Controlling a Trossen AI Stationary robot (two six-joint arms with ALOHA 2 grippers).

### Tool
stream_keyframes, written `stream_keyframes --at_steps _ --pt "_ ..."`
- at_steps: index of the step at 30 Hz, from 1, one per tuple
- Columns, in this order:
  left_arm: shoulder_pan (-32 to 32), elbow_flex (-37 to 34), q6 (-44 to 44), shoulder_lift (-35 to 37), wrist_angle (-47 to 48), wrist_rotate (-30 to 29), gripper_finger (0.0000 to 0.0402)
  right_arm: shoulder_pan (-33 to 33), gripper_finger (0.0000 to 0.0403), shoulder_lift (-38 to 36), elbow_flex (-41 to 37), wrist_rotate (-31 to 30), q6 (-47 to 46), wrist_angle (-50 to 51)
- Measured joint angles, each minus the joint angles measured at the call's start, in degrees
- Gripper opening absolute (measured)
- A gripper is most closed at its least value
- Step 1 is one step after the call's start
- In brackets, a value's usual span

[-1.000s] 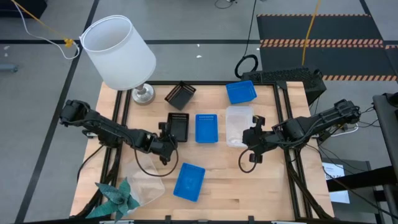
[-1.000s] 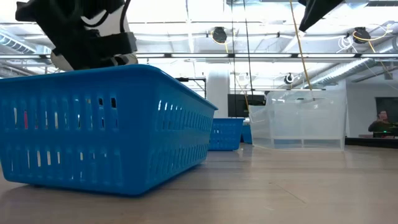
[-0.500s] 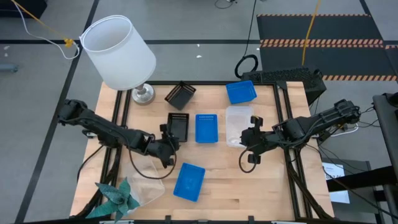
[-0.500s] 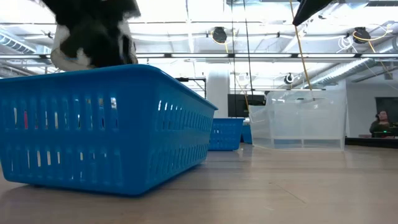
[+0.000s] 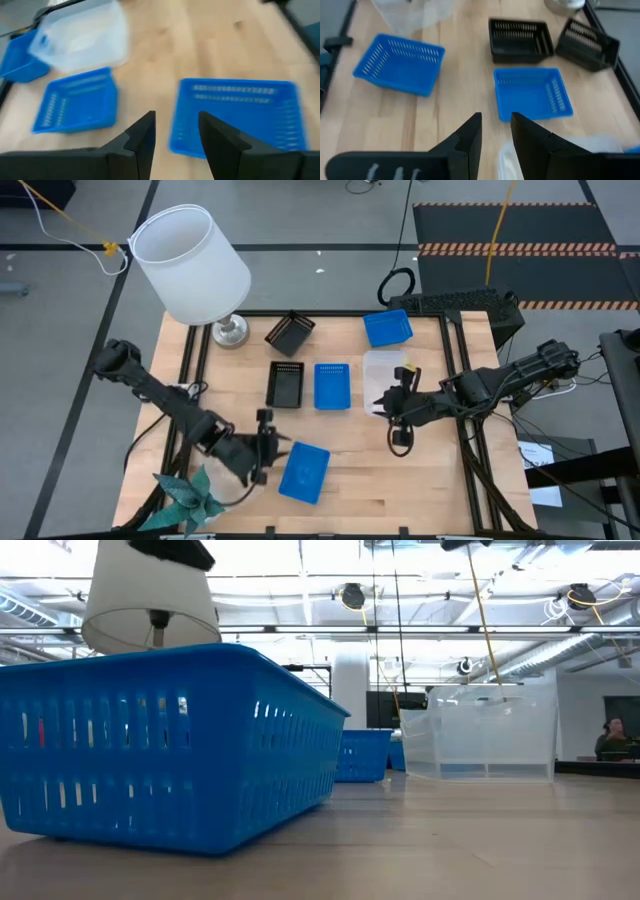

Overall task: Stack baskets by color
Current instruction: Stack the bottom blue bin on top of the middle blue bin

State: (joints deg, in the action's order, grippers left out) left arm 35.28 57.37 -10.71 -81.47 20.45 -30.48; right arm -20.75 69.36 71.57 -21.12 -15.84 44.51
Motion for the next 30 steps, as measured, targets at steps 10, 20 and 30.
stream_keyframes --at_steps 10,20,30 --pt "7.01 6.45 -1.66 -9.27 -4.06 2.72 0.0152 0.13 0.0100 3.77 0.00 0.04 3.12 -3.62" --pt "7.46 16.79 -7.23 -23.00 0.60 10.91 0.0157 0.13 0.0100 5.78 0.00 0.39 3.72 -3.56" --pt "7.28 18.24 -13.68 -27.99 7.80 11.95 0.0229 -0.20 0.0100 5.78 0.00 0.45 3.73 -3.38"
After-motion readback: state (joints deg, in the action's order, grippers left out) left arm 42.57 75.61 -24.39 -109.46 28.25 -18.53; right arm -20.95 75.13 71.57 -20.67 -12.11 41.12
